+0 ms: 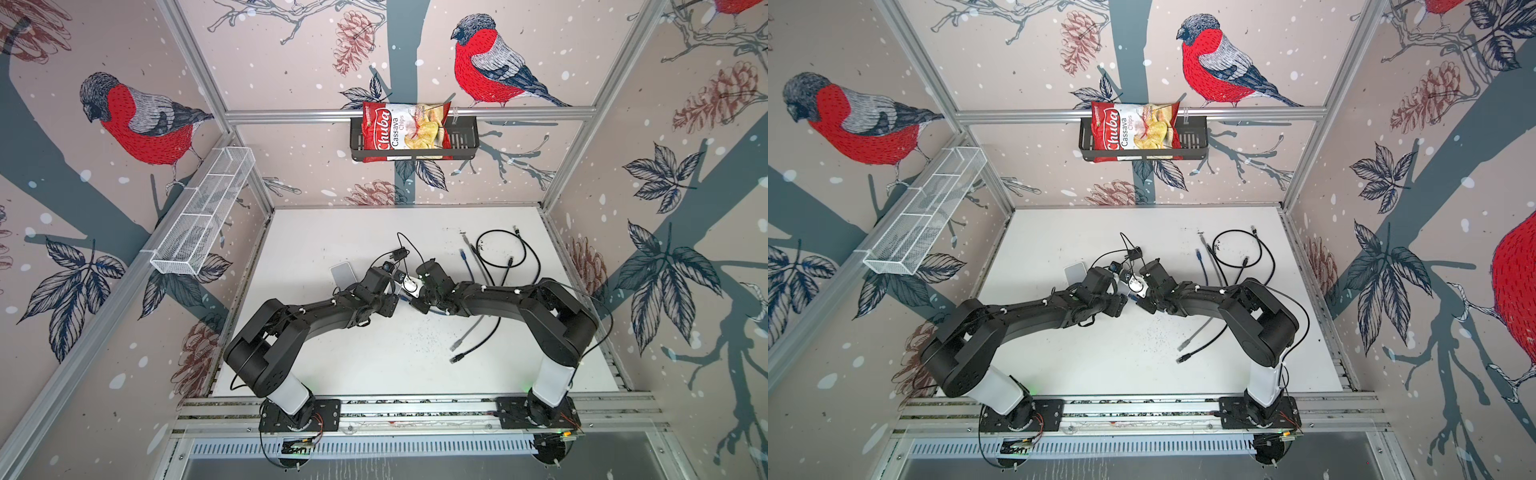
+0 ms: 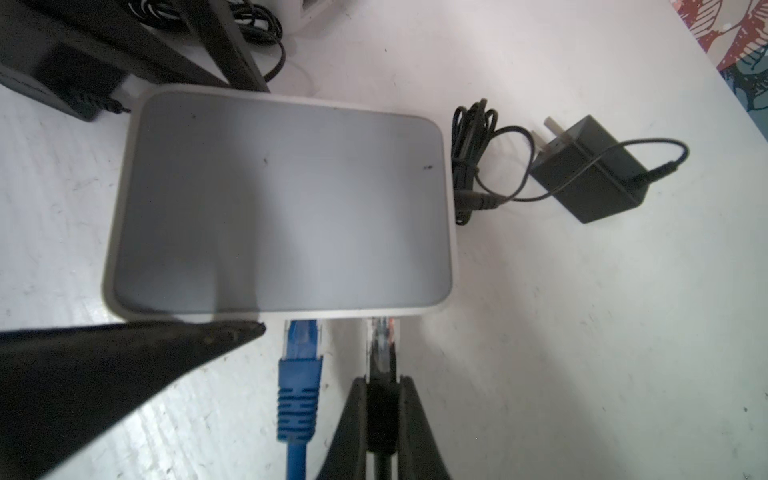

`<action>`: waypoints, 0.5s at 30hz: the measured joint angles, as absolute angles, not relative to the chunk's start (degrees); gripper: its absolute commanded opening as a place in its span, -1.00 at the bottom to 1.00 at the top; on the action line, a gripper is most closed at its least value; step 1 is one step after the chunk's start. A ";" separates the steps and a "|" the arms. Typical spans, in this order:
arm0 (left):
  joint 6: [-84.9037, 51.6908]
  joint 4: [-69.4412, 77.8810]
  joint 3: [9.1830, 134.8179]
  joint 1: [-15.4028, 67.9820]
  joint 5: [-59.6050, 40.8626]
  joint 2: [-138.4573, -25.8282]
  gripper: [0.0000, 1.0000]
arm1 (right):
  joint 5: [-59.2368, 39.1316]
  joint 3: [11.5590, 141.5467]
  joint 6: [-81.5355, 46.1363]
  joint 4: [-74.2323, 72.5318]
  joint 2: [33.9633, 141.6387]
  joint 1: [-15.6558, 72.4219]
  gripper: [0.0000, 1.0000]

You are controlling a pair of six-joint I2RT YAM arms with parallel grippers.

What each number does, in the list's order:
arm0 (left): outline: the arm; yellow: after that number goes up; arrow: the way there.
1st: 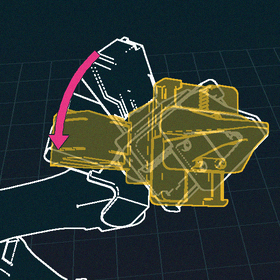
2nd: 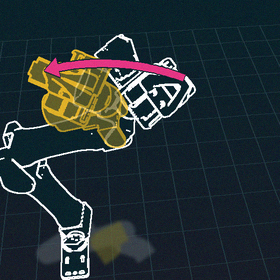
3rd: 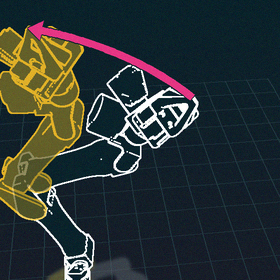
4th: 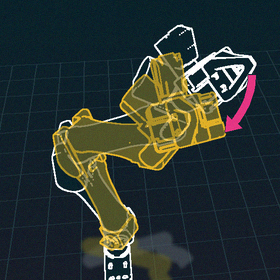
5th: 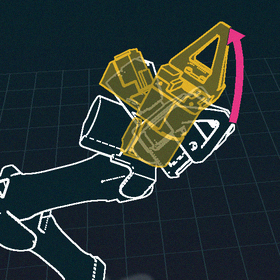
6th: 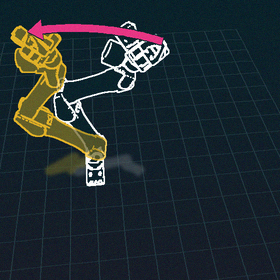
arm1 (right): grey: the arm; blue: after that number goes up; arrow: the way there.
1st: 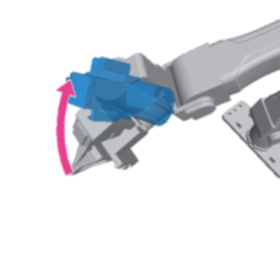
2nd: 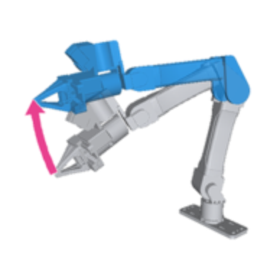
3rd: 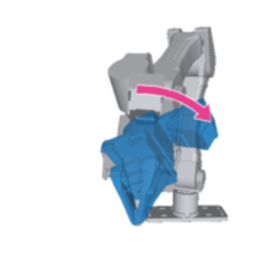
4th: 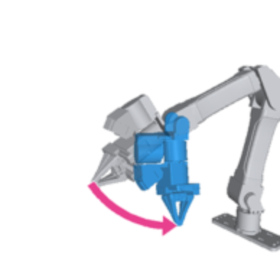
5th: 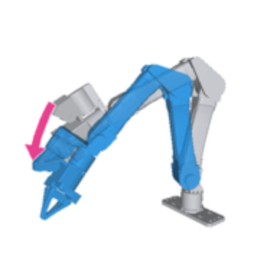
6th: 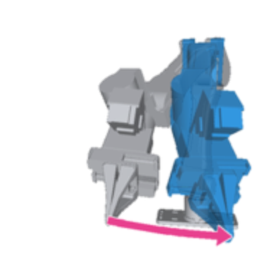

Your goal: Insert the plug into the switch port

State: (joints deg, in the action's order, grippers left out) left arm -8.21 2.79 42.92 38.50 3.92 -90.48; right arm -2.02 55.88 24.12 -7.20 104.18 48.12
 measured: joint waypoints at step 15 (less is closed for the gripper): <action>-8.43 6.85 41.28 39.77 3.40 -91.09 0.13 | 0.62 51.94 24.16 -8.71 100.29 48.47 -0.95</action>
State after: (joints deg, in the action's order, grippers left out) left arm -8.43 6.85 41.28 39.77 3.40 -91.09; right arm 0.62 51.94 24.16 -8.71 100.29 48.47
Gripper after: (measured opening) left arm 0.724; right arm 0.120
